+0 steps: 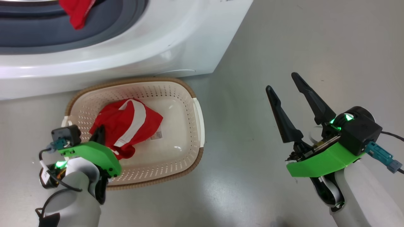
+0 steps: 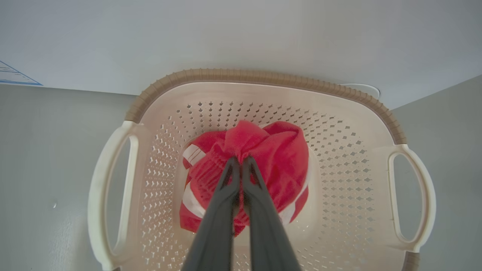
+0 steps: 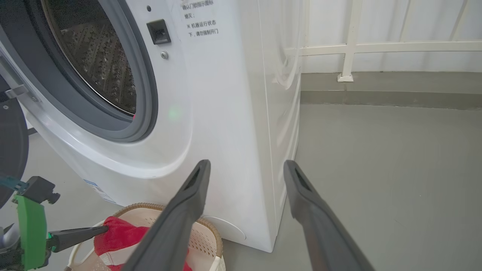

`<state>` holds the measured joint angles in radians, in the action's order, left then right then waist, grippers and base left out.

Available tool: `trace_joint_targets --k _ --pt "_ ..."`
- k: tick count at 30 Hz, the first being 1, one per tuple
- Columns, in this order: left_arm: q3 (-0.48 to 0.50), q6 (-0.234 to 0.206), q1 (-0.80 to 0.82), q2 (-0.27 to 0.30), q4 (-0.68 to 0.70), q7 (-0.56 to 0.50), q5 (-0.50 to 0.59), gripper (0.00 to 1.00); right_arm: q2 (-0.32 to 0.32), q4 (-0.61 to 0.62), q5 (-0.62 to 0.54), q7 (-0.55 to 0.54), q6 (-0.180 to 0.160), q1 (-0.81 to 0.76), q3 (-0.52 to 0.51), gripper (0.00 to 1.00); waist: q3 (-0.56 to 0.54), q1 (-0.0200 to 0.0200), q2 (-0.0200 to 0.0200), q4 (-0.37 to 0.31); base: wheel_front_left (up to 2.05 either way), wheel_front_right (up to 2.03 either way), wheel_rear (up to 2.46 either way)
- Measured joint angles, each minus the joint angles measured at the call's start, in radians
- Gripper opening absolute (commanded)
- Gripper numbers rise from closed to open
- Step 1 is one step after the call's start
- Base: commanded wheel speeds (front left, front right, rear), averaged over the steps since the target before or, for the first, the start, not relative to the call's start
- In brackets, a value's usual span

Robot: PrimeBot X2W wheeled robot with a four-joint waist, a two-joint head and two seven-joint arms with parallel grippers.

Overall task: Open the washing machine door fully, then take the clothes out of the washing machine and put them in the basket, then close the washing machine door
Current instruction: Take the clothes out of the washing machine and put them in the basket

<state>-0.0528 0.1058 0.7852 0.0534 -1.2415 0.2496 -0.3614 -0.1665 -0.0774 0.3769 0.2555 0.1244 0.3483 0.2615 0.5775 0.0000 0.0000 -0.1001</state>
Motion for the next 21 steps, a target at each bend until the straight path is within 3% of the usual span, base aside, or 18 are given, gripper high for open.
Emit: trace_joint_targets --k 8,9,10,16,21 --pt "0.001 0.002 0.003 0.0 -0.036 0.0 -0.023 0.0 0.008 -0.004 0.0 0.0 0.0 0.009 0.0 1.0 0.024 0.0 0.0 -0.017 0.0 0.0 0.0" --pt "0.001 0.002 0.004 -0.001 -0.037 0.0 -0.028 0.42 0.009 -0.007 0.0 0.0 0.0 0.009 -0.001 1.0 0.023 0.0 0.0 -0.018 0.0 0.0 0.0" --pt "0.001 0.009 0.004 -0.002 -0.039 0.0 -0.032 1.0 0.01 -0.009 0.0 0.0 0.0 0.009 -0.001 1.0 0.021 0.0 0.0 -0.018 0.0 0.0 0.0" --pt "-0.001 0.018 0.003 -0.008 -0.042 0.0 -0.055 1.0 0.011 -0.017 -0.002 0.0 0.0 0.009 -0.009 1.0 -0.009 0.0 0.0 -0.014 0.0 0.0 0.0" --pt "0.0 0.018 -0.023 -0.013 0.056 0.0 -0.056 1.0 0.011 -0.018 -0.002 0.0 0.0 0.007 -0.014 1.0 -0.047 0.0 0.0 -0.002 0.0 0.0 0.0"
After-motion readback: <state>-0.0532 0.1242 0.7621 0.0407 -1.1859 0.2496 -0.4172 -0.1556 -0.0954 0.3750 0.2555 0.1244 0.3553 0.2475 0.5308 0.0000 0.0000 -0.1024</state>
